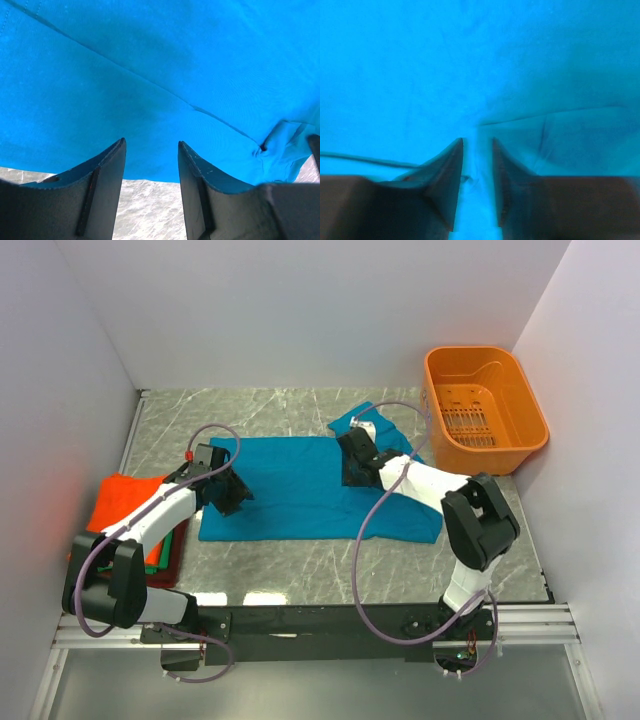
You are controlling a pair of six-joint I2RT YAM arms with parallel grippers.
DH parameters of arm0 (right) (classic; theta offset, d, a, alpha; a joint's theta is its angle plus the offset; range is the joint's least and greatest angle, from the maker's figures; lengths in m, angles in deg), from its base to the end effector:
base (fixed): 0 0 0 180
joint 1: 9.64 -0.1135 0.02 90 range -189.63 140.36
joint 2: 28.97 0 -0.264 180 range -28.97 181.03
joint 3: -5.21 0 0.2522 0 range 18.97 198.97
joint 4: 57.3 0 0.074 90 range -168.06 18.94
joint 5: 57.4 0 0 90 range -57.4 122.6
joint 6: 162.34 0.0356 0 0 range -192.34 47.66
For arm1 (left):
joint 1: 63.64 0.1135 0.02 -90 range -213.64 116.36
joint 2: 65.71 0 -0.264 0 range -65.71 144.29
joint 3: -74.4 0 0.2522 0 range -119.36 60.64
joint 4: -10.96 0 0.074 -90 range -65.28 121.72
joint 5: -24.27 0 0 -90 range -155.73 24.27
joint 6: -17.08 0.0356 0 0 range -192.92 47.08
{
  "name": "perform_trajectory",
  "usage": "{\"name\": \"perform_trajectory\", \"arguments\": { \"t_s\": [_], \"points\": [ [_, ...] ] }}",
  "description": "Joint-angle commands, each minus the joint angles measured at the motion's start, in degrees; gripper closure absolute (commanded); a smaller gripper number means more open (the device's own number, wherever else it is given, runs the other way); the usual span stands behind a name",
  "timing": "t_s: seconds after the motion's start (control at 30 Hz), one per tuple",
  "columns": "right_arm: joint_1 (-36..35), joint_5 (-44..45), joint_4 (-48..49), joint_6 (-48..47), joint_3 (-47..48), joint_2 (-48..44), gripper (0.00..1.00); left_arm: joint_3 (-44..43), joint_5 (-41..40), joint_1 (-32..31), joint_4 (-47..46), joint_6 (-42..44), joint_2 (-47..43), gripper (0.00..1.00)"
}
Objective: Fold and stack the t-shirts
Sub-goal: Fold the tshirt
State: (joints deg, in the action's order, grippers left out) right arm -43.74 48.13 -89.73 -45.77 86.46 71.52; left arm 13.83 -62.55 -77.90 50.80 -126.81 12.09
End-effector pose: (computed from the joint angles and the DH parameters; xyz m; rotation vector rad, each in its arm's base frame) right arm 0.3145 0.2014 0.2050 -0.0446 2.4322 0.1405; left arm 0.2560 -0.0671 0.2049 -0.8784 2.5020 -0.5000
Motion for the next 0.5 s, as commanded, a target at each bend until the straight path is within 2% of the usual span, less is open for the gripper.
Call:
{"name": "perform_trajectory", "arguments": {
  "t_s": [0.0, 0.07, 0.13, 0.3, 0.47],
  "points": [
    [-0.17, 0.21, 1.1, -1.43, 1.95, 2.08, 0.55, 0.49, -0.46, -0.33, -0.6, -0.52, -1.69, 0.49],
    [-0.17, 0.2, 0.66, -1.87, 2.48, 1.91, 0.44, 0.58, -0.54, -0.42, -0.6, -0.6, -1.6, 0.49],
    [0.0, 0.12, 0.14, -1.61, 2.3, 0.51, 0.42, 0.66, -0.54, -0.42, -0.77, -0.78, -1.51, 0.49],
    [2.9, -0.5, -1.36, 1.73, -0.85, -6.25, 0.41, 0.4, -0.54, -0.77, -1.12, -0.78, -0.98, 0.48],
    [4.93, -4.09, -0.84, 6.83, -9.99, -15.57, 0.42, -0.39, -0.81, -2.96, -2.09, -1.83, 0.24, 0.48]
  ]
}}
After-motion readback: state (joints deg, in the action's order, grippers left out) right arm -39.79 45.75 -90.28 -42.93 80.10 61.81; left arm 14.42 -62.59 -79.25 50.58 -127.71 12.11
